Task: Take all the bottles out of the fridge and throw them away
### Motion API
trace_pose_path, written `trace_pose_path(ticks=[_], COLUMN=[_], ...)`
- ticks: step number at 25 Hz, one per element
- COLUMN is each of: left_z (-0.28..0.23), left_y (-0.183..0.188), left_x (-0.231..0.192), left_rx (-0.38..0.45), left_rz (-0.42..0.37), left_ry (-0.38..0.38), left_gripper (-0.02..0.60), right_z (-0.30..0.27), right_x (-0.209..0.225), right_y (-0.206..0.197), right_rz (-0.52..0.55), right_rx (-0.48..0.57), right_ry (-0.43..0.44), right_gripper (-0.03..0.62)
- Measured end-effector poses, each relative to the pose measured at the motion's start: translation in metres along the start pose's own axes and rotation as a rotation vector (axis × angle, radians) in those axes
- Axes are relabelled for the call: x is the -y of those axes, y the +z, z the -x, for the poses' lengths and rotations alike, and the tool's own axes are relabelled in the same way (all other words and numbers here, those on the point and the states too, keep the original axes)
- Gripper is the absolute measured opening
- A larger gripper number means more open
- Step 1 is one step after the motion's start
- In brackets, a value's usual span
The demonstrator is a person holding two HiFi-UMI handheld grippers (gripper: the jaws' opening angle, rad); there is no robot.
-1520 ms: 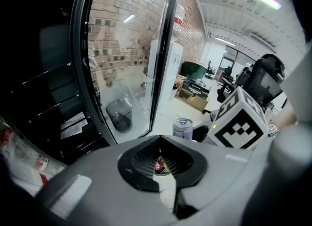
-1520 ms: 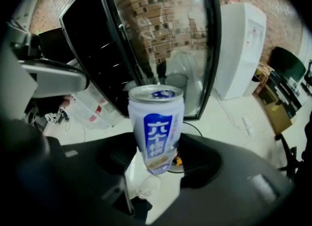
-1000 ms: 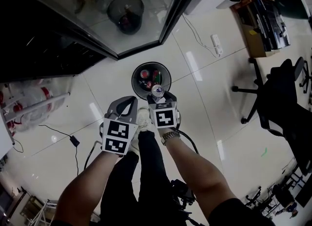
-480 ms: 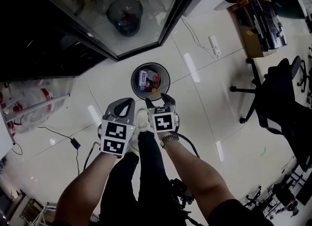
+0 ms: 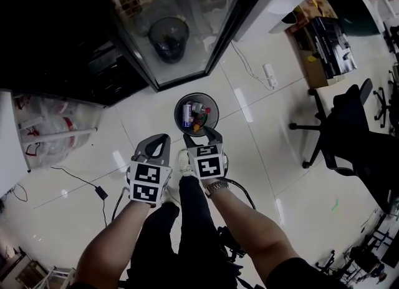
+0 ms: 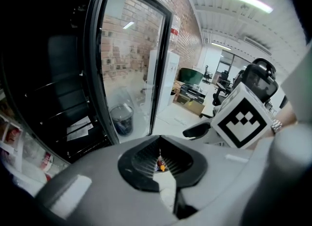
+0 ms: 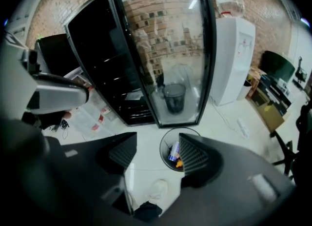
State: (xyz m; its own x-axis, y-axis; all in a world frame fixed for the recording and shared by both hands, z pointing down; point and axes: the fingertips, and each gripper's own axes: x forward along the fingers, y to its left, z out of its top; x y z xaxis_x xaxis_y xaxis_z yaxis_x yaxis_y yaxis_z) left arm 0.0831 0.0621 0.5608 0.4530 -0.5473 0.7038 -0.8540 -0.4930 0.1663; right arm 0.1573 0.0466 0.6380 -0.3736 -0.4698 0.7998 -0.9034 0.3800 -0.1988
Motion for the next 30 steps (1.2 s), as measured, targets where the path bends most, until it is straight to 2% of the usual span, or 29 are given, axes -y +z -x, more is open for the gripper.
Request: trace_pose_path(ticks=[9, 15, 21, 26, 30], left_z=[0.117, 0.209, 0.282, 0.333, 0.367], left_y=[0.043, 0.063, 0.071, 0.081, 0.09], left_x=[-0.038, -0.064, -0.074, -0.075, -0.075], left_rx=[0.163, 0.282, 0.375, 0.448, 0.494], left_rz=[0.04, 0.077, 0.099, 0.089, 0.06], left_ry=[0.15, 0.246, 0.306, 0.337, 0.351], left_gripper=[0.003, 0.003, 0.003, 0.003, 0.003], right_z=[0.094, 0.15, 0.198, 0.233, 0.262], right_x=[-0.115, -0.188, -0.253, -0.288, -0.311], right_y=[0.095, 0.144, 0.165, 0.171, 0.184], right_rz=[0.178, 0.329, 0.427, 0.467, 0.471], right_rx=[0.183, 0.276, 0.336, 0.37, 0.444], right_ry=[0.13, 0.183, 0.223, 0.24, 0.248], right_gripper=[0.268, 0.268, 0.268, 0.268, 0.226])
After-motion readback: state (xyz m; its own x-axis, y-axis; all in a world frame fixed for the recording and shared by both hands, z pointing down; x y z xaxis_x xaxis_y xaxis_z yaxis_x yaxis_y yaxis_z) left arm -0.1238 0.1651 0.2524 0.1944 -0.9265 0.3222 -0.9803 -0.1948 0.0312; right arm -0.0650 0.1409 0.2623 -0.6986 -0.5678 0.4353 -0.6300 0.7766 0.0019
